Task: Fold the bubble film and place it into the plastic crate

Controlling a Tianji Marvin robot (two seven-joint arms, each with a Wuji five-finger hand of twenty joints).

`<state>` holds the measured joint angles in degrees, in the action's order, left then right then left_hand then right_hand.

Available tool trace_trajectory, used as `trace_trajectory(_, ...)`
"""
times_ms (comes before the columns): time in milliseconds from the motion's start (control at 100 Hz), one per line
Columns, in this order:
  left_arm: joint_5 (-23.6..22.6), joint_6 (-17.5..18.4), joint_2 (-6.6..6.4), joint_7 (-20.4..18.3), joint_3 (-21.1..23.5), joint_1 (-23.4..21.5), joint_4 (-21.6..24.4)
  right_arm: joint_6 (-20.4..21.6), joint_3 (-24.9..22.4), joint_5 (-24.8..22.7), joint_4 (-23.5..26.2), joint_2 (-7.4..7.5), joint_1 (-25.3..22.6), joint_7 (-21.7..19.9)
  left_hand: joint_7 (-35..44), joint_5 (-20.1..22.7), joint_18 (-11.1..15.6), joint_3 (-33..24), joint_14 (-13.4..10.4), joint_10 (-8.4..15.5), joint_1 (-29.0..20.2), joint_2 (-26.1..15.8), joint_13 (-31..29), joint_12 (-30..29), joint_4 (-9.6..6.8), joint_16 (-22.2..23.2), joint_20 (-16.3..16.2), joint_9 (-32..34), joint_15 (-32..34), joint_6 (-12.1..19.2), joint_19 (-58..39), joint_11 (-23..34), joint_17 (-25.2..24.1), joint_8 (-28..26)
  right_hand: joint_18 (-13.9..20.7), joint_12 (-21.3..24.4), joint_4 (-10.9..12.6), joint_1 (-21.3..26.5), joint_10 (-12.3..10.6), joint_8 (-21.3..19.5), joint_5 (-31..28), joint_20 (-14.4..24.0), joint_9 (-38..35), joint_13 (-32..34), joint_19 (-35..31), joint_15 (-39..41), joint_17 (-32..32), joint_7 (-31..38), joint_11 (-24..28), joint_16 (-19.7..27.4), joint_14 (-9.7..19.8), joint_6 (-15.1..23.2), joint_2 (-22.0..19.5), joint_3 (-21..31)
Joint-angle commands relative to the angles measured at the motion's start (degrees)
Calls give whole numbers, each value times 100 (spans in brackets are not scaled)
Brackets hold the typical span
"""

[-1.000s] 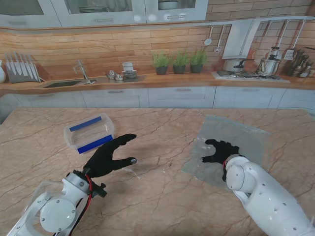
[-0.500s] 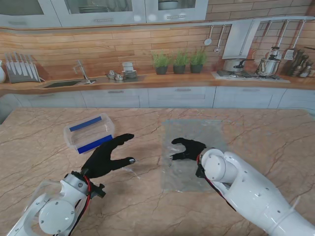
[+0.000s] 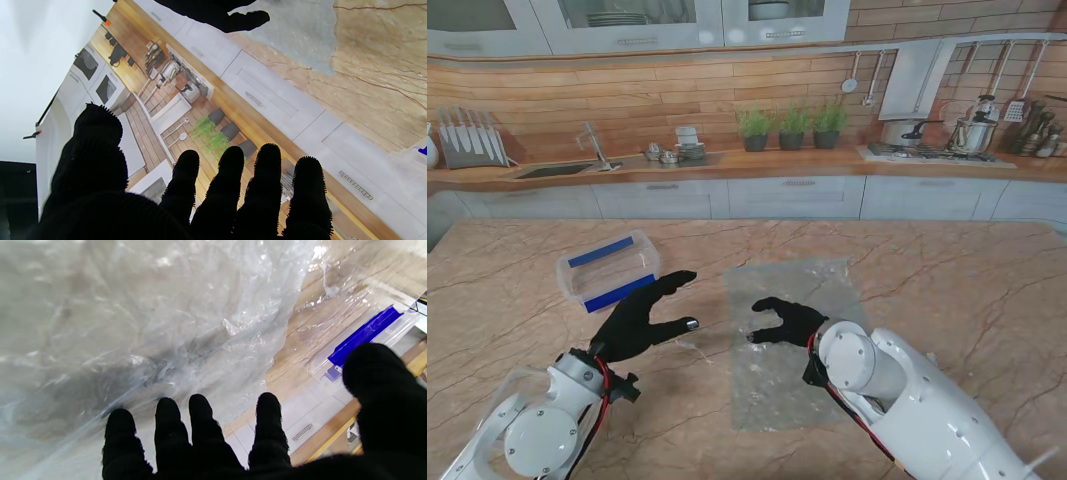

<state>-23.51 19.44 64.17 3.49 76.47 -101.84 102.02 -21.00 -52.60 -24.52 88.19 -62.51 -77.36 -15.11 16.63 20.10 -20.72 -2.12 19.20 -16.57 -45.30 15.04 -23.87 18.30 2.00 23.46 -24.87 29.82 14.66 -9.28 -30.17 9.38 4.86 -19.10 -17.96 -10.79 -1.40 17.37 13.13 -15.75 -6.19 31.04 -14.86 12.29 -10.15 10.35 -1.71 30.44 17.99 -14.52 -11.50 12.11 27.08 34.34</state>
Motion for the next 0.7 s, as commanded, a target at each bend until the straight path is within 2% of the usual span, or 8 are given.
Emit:
trace_trajectory(0, 17, -21, 19, -24, -21, -29, 15, 10, 16, -21, 40, 52, -205, -52, -165, 67, 44, 156, 5, 21, -111, -216, 63, -108, -86, 15, 27, 38, 22, 199, -113, -68, -59, 78, -313, -70, -135, 51, 58, 121, 129, 564, 187, -95, -1348, 86, -596, 29, 54, -74, 83, -38, -156, -105)
trace_trajectory(210, 23, -23, 18, -31, -16, -34, 11, -280, -166, 33, 343, 52, -523, -1, -171, 50, 36, 192, 19, 16, -136, -231, 62, -107, -92, 15, 40, 34, 25, 189, -129, -68, -63, 79, -286, -101, -79, 273, 103, 211, 119, 568, 349, -177, -1353, 188, -608, -114, 149, -49, 74, -99, -282, -247)
trace_trajectory(420, -8, 4, 31, 42, 25, -57, 1, -269, -179, 89, 554, 120, -654, -222, -181, 40, 59, 222, 29, 7, -141, -240, 50, -108, -95, 18, 51, 30, 36, 175, -144, -72, -63, 83, -252, -88, -57, 266, 138, 258, 157, 580, 420, -208, -1357, 210, -585, -222, 151, -26, 89, -214, -327, -307)
trace_trajectory(540, -31, 41, 40, 94, 51, -70, -17, -402, -177, 304, 623, 95, -691, -195, -181, 38, 58, 228, 25, 14, -147, -247, 48, -108, -97, 19, 59, 36, 40, 173, -151, -68, -57, 84, -216, -82, -52, 304, 156, 272, 120, 586, 442, -231, -1348, 199, -540, -271, 152, -12, 95, -228, -291, -317)
trace_trajectory(690, -33, 76, 41, 104, 78, -88, -21, -330, -148, 314, 722, 130, -707, -309, -183, 34, 51, 232, 30, 4, -146, -252, 51, -110, -97, 17, 67, 37, 39, 169, -159, -71, -59, 86, -206, -79, -50, 288, 147, 269, 123, 596, 437, -225, -1351, 189, -530, -287, 160, -3, 95, -246, -313, -325)
